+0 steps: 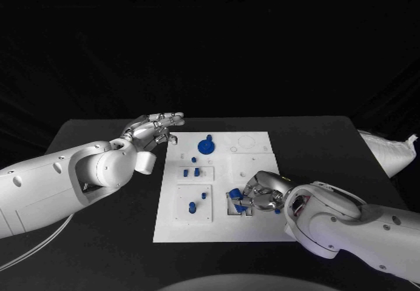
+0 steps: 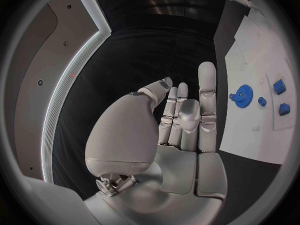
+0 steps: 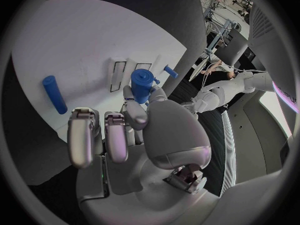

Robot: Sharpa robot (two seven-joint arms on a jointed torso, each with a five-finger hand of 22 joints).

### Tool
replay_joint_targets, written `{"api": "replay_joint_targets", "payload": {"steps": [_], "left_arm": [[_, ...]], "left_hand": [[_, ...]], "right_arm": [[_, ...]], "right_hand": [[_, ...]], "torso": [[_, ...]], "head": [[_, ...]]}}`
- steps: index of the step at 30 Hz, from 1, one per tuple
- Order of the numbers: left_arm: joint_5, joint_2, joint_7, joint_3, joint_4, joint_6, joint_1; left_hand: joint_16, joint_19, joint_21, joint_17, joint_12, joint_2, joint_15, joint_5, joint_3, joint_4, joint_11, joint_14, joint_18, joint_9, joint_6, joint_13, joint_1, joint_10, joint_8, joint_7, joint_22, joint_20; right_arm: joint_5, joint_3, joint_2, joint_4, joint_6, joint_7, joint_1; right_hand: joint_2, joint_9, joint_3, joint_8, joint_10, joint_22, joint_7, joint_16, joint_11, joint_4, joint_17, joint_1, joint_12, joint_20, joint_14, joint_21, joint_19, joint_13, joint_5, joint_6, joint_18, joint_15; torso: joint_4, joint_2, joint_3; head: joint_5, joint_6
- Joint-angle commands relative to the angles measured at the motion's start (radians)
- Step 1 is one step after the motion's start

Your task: Assemble the parts on the task board

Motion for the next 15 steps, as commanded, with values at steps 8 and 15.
{"api": "replay_joint_targets", "payload": {"steps": [8,15], "left_arm": [[-0.003,0.002,0.005,0.0,0.0,0.018,-0.001],[-0.003,0.001,0.004,0.0,0.001,0.018,-0.001]], "left_hand": [[-0.004,-0.006,-0.004,-0.001,0.007,0.003,-0.001,0.002,-0.007,0.0,0.002,-0.009,0.018,-0.001,-0.008,0.0,-0.01,-0.009,0.004,0.0,-0.001,0.001],[-0.004,-0.006,-0.004,-0.001,0.007,0.003,-0.001,0.002,-0.007,0.0,0.002,-0.009,0.018,-0.001,-0.008,0.0,-0.01,-0.009,0.004,0.0,-0.001,0.001]], "right_arm": [[0.011,0.0,0.019,-0.006,0.064,-0.012,0.0],[-0.009,0.0,0.021,-0.015,0.071,-0.017,0.001]], "right_hand": [[-0.011,0.097,-0.02,0.036,0.095,0.029,-0.049,0.004,-0.033,0.0,0.202,-0.042,0.302,-0.012,0.095,0.005,0.027,0.549,-0.007,0.062,-0.011,-0.012],[-0.003,0.12,-0.031,0.048,0.093,0.026,-0.059,0.002,-0.041,0.0,0.198,-0.066,0.297,-0.018,0.094,0.002,0.026,0.546,-0.004,0.08,-0.01,-0.019]], "torso": [[-0.0007,0.0,0.0005],[-0.0002,0.0,0.0003]], "head": [[0.008,-0.003],[0.01,-0.004]]}}
